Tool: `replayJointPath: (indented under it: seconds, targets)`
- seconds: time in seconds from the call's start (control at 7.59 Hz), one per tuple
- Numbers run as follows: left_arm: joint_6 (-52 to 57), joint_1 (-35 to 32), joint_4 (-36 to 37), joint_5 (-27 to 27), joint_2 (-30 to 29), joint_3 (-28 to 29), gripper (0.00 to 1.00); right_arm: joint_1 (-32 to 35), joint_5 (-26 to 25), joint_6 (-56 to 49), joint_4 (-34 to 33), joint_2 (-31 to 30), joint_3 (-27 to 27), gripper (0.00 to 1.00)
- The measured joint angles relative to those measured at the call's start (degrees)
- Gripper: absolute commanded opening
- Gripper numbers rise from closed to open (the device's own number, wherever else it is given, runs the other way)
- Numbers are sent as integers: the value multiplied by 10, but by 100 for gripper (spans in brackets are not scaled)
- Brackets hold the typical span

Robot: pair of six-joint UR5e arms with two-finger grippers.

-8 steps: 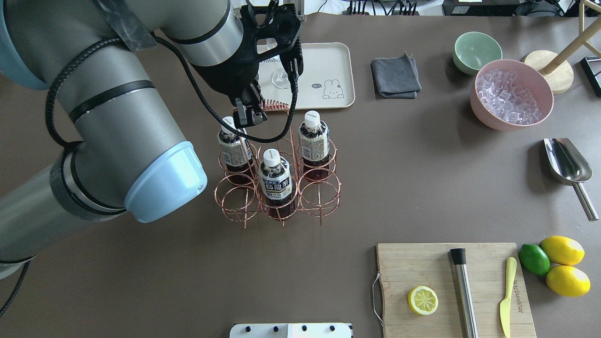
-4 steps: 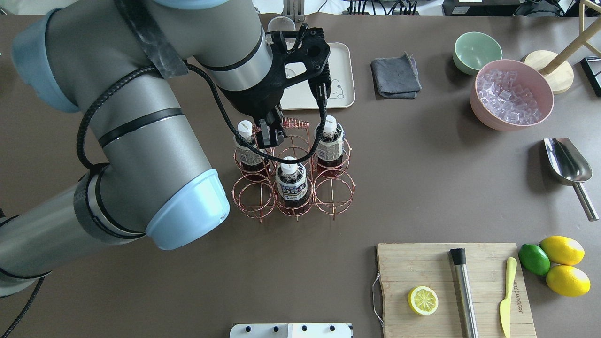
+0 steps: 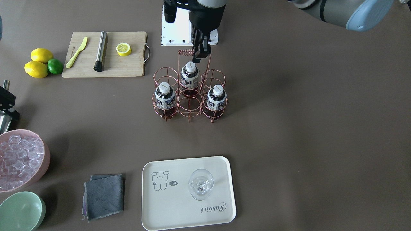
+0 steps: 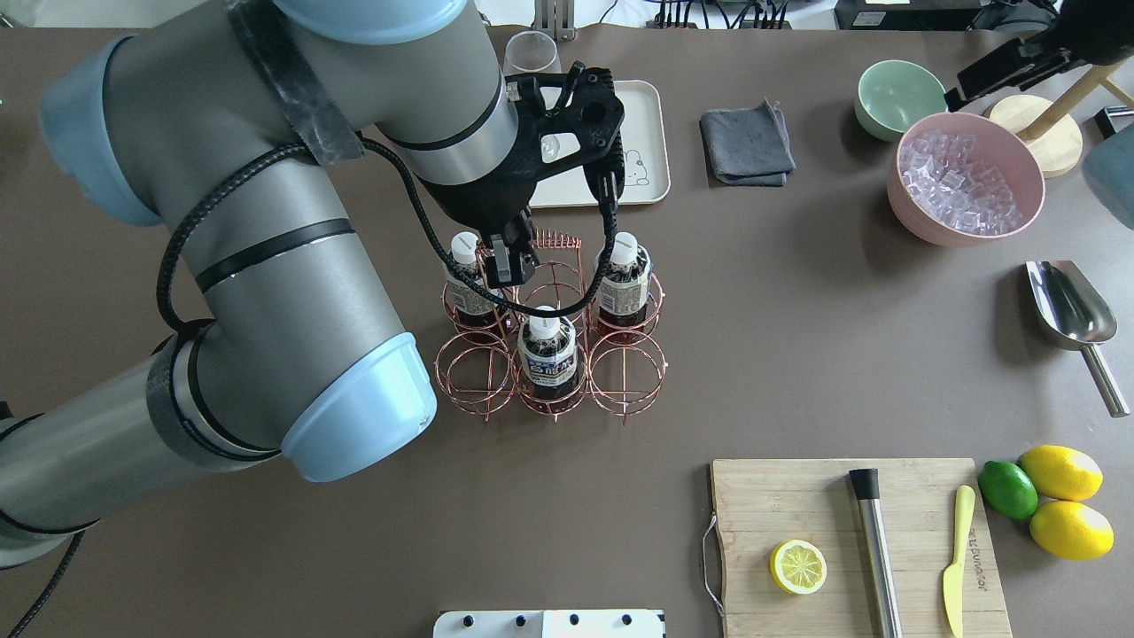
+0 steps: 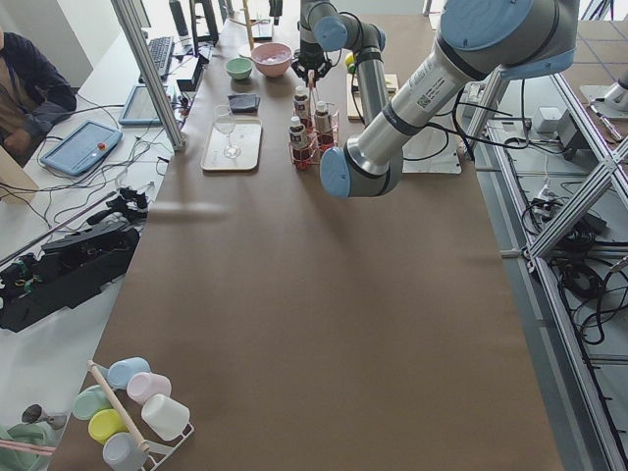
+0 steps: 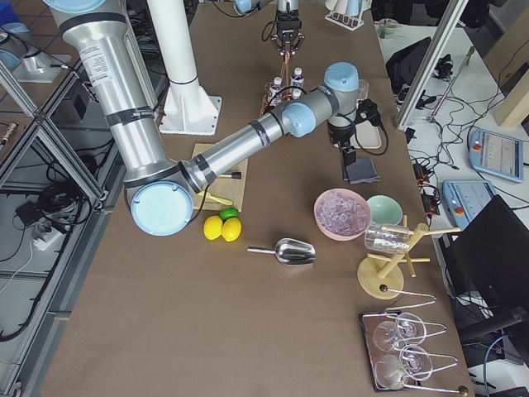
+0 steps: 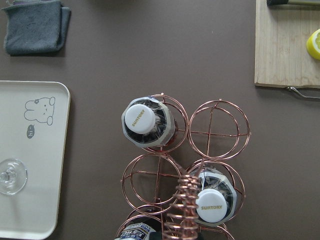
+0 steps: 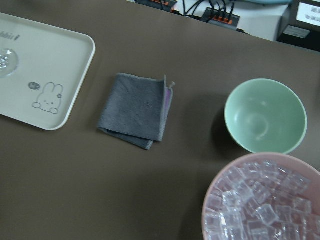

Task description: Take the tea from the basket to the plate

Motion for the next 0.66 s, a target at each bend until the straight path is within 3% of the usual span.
replayJointPath:
  seconds: [0.26, 0.66]
  targets:
    - [0, 0, 0, 0, 0, -1, 0, -79, -23, 58, 101, 52, -1, 100]
    - [0, 0, 1, 0, 1, -3, 0, -203, -136, 165, 312, 45, -3, 100]
